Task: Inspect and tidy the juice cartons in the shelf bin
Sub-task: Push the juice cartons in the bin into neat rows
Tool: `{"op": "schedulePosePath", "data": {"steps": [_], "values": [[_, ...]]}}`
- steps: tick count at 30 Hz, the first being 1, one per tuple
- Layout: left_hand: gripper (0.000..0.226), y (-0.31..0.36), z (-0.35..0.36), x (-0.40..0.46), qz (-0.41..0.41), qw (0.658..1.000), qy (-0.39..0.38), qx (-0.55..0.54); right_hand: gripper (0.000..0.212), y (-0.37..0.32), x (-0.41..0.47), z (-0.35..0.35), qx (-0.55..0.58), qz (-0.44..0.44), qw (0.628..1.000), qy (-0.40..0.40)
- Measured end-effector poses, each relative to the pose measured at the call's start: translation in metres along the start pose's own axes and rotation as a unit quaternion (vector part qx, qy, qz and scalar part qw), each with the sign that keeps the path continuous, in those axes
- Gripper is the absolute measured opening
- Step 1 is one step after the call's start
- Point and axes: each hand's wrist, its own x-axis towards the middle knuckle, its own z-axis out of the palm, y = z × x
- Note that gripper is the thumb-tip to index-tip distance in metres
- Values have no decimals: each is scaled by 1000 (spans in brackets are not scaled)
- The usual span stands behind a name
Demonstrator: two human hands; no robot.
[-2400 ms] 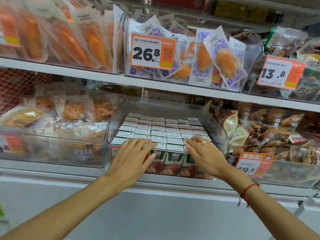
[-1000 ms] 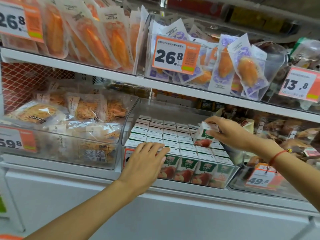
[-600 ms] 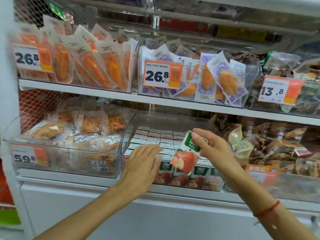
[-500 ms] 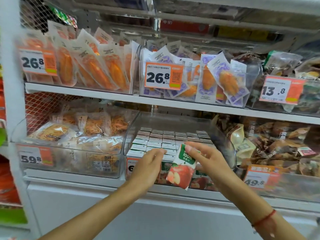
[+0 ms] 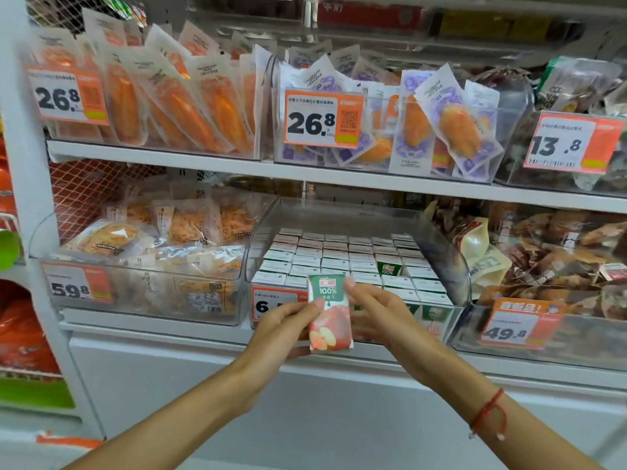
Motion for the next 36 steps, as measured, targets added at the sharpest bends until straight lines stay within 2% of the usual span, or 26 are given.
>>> {"op": "schedulePosePath", "data": {"steps": [7, 14, 16, 20, 25, 31, 36], "values": [[25, -5, -4, 0, -10, 1000, 8, 8, 29, 4, 2, 5, -37, 16, 999, 10], [24, -6, -10, 1, 6, 1000, 20, 1, 14, 0, 0, 0, -39, 31, 997, -50], [23, -3, -11, 2, 17, 999, 30, -13, 16, -1, -3, -1, -64, 30, 994, -79], [27, 1, -14, 4, 23, 998, 50, -20, 35, -1, -7, -1, -81, 34, 991, -101], [29, -2, -17, 4, 22, 999, 40, -3, 34, 1, -8, 2, -77, 27, 991, -111], [26, -7, -22, 6, 30, 998, 25, 45, 29, 3, -9, 5, -78, -1, 996, -54], [24, -11, -22, 3, 3, 999, 17, 48, 34, 5, -11, 9, -144, -26, 989, -1]]}}
